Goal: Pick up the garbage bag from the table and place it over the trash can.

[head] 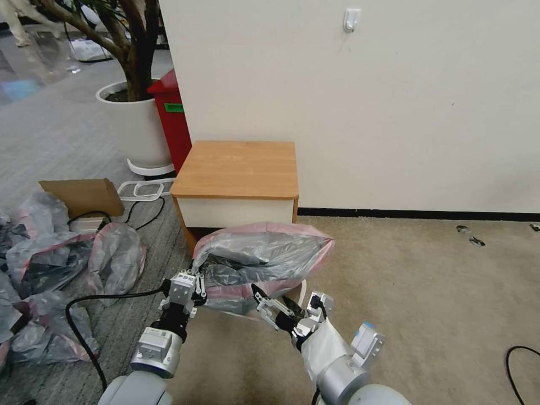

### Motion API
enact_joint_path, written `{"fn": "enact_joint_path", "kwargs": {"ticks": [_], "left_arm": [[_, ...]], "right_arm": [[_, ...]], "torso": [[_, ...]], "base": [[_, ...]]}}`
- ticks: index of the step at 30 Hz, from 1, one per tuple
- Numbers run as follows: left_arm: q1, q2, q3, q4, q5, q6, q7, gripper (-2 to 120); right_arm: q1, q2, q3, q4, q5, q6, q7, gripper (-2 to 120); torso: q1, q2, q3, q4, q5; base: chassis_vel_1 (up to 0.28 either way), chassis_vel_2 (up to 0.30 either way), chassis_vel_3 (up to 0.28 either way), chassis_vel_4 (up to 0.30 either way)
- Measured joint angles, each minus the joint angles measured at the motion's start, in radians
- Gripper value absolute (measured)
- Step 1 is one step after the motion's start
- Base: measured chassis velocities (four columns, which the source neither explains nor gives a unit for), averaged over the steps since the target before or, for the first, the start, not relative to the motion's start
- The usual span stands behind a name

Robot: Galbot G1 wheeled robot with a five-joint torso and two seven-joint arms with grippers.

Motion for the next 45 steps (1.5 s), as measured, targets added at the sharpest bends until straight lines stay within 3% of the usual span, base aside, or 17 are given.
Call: {"fn": "enact_joint_path", "kwargs": {"ticks": [10,14,35,45], "left_arm": [[0.009,0.003,0.004,-0.002,0.01,-0.005,0.0,0],[0.01,0.003,0.002,0.001,0.011,-0.005,0.0,0],[-0.013,-0.016,-0.014,0.015,-0.002,0.028,-0.013,0],[-0.033,-0.04,-0.021,0.018,-0.041,0.098,-0.042,0]], "right_arm": [[0.025,0.038,-0.016,-0.038,-0.005,-0.001,0.02,94],[0.024,0.032,-0.019,-0.04,-0.029,0.003,0.019,74],[-0.007,0.024,-0.034,-0.033,-0.121,0.028,-0.023,0],[-0.04,0.014,-0.033,-0.03,-0.187,0.046,-0.075,0]], "torso": [[0.0,0.0,0.0,0.0001,0.0],[0.0,0.0,0.0,0.0,0.0],[0.0,0.0,0.0,0.0,0.0],[0.0,0.0,0.0,0.0,0.0]], "base": [[0.0,0.0,0.0,0.0],[0.0,0.0,0.0,0.0],[0.0,0.0,0.0,0.0],[0.0,0.0,0.0,0.0]]}}
